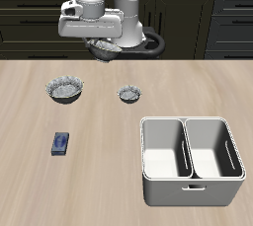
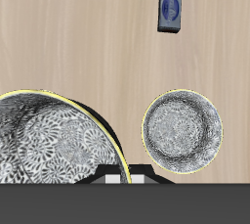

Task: Stack the middle-sized bowl on the largest bowl

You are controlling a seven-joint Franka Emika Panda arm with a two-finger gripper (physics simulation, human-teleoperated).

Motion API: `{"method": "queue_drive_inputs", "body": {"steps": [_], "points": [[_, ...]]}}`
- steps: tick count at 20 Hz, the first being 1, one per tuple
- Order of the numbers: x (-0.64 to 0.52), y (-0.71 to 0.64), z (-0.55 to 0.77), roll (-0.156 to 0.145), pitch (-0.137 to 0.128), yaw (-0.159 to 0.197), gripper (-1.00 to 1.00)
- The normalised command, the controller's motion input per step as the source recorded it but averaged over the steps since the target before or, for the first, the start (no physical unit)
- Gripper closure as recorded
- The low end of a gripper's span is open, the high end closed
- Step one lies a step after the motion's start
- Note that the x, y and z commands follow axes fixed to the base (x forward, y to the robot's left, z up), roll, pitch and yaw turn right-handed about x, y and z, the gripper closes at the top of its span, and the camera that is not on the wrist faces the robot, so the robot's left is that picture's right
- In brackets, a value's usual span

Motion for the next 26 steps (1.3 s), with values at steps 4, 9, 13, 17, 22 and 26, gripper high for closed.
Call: {"method": "queue_drive_inputs", "body": {"steps": [4, 9, 13, 17, 22, 26], "points": [[-0.02, -0.39, 0.11, -0.028, 0.012, -0.012, 1.00], [-0.06, -0.18, 0.01, 0.009, -0.009, 0.029, 1.00], [-0.05, -0.18, 0.10, 0.065, -0.003, -0.015, 1.00], [-0.01, -0.43, 0.08, -0.056, -0.030, -0.038, 1.00], [0.05, -0.47, -0.02, -0.063, 0.013, -0.027, 1.00], [0.10, -0.36, -0.09, -0.038, 0.034, -0.029, 1.00]]}}
